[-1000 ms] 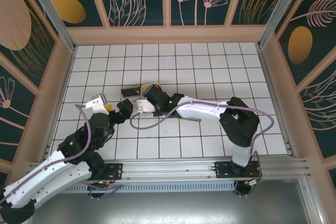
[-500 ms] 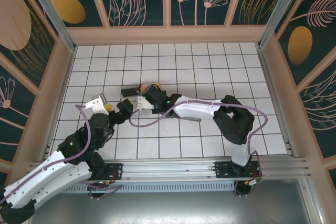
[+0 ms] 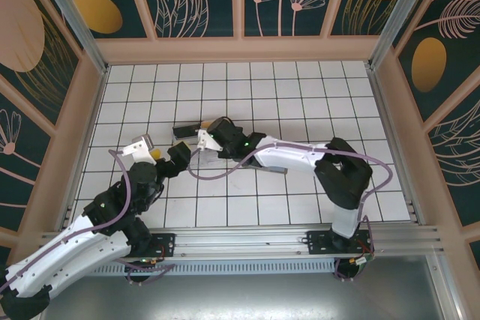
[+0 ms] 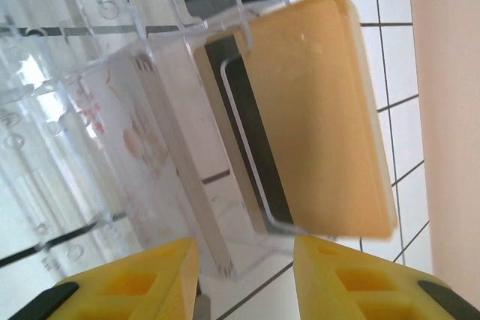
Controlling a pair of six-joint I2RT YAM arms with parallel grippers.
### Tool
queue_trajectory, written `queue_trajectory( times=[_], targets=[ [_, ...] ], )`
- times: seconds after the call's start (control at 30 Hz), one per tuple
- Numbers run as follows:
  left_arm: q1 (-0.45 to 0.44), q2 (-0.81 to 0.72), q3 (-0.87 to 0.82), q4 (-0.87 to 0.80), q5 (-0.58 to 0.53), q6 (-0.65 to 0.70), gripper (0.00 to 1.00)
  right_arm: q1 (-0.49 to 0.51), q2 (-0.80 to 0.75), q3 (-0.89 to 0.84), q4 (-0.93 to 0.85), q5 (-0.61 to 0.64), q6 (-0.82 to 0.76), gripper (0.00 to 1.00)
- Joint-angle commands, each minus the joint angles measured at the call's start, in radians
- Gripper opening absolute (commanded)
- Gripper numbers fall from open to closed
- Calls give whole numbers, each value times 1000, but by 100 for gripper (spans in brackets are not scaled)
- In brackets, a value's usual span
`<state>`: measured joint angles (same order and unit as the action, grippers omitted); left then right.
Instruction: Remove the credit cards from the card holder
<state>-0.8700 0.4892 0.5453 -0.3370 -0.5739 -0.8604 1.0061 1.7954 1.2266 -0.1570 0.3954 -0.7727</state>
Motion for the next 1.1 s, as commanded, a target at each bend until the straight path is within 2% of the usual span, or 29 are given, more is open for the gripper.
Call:
queue_trajectory(
  times=[0.0,0.2,0.47,0.7,0.87,1.07],
  targets=[
    [2,28,-11,39,28,21,99,-12,-119,-67,15,-36,152,40],
    [2,147,16,104,82,28,99,-70,-314,-215,51,-83,464,41],
    [2,380,71,233,202,10,99,-279,-583,-407,54,-264,937,42],
    [2,636,168,320,334,-15,85,-411,-730,-598,60,-355,1231,40],
    [-5,806,238,373,417,-31,73,-497,-760,-706,89,-443,1338,34],
    [-36,1006,339,385,457,-26,63,-555,-702,-766,113,-489,1395,37]
  ],
)
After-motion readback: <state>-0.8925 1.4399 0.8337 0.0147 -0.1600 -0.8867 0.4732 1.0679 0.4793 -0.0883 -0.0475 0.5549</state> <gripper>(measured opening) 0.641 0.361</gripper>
